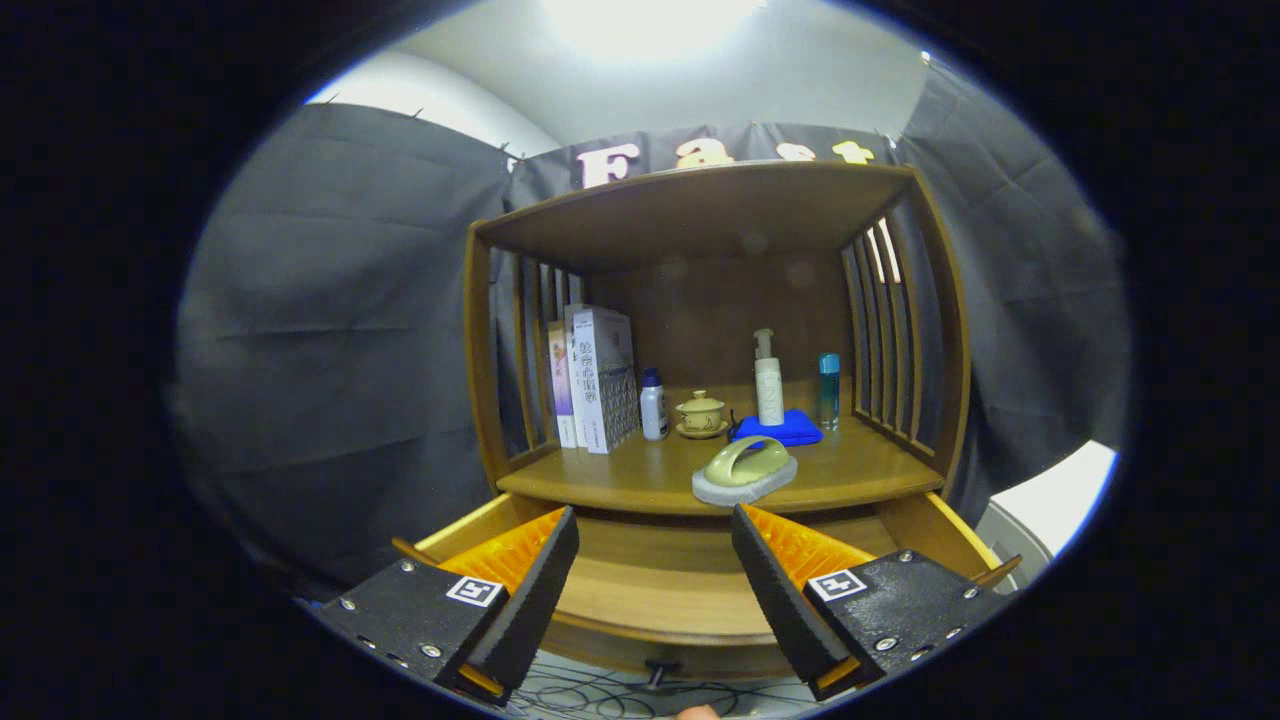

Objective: Pull open the drawer, take out the items inside it, and place them on the countertop above the cabinet.

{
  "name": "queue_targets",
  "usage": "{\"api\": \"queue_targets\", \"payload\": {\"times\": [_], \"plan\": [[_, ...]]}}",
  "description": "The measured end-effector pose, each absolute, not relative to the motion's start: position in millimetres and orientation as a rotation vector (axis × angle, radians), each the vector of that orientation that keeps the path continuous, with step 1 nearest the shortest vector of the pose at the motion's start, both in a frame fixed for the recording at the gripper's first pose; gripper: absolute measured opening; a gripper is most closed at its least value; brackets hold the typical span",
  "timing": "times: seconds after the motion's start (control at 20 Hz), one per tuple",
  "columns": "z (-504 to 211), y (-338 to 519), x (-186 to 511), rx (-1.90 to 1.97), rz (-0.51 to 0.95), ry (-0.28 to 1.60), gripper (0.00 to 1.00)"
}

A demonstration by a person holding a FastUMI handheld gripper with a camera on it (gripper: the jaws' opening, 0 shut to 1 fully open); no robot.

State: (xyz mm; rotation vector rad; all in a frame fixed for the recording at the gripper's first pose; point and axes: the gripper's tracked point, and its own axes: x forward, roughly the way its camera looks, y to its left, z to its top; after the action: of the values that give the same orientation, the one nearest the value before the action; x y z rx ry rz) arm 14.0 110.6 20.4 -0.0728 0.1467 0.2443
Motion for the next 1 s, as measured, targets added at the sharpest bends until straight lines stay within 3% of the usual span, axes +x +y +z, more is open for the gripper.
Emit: {"api": "queue_targets", "payload": {"times": [0.4, 1.0], "plan": [[-37, 111, -47, -0.058, 0.274, 0.158, 0.95], [-117, 86, -30, -0.081, 0.180, 0.314, 0.95]]}}
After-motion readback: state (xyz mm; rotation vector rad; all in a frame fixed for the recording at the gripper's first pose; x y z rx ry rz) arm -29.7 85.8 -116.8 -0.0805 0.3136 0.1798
